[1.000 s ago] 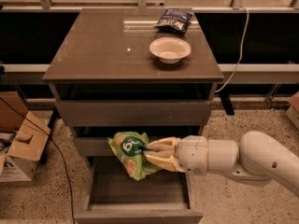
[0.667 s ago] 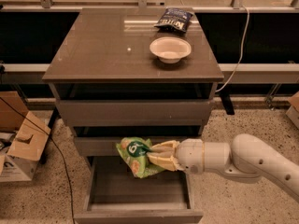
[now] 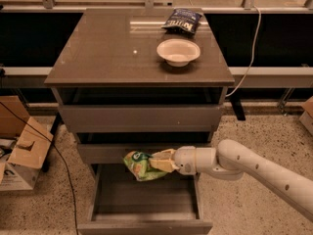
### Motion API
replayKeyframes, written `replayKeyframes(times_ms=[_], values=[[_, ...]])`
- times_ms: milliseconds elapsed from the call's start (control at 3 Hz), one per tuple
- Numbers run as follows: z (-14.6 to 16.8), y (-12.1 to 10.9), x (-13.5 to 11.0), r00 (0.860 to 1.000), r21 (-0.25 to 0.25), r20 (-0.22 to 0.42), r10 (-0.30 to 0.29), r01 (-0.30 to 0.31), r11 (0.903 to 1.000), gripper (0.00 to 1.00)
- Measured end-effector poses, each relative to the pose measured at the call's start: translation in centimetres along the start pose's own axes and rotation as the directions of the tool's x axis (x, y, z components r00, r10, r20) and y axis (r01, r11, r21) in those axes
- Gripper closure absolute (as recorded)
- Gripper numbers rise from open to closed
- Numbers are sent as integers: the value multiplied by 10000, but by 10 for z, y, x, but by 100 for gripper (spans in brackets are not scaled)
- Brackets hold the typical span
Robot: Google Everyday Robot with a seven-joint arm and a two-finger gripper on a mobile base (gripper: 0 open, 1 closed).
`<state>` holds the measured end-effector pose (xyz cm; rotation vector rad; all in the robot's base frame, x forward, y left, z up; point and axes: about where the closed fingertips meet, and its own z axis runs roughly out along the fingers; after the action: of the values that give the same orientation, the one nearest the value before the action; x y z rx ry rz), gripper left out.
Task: Place green rice chip bag into bottom drawer
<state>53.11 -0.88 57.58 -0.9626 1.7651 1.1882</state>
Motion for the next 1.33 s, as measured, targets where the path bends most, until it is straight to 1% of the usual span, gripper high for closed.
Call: replayKeyframes(times_ms=[333, 667, 1000, 1333], values=[[0, 0, 0, 10000, 4, -3, 2, -2, 10000, 100], [-1, -9, 32, 9969, 299, -151, 770, -766, 9966, 100], [-13, -33, 90, 9832, 896, -153, 1817, -1796, 9796, 100], [-20, -51, 122, 9725, 1225, -170, 2323, -2285, 9658, 100]])
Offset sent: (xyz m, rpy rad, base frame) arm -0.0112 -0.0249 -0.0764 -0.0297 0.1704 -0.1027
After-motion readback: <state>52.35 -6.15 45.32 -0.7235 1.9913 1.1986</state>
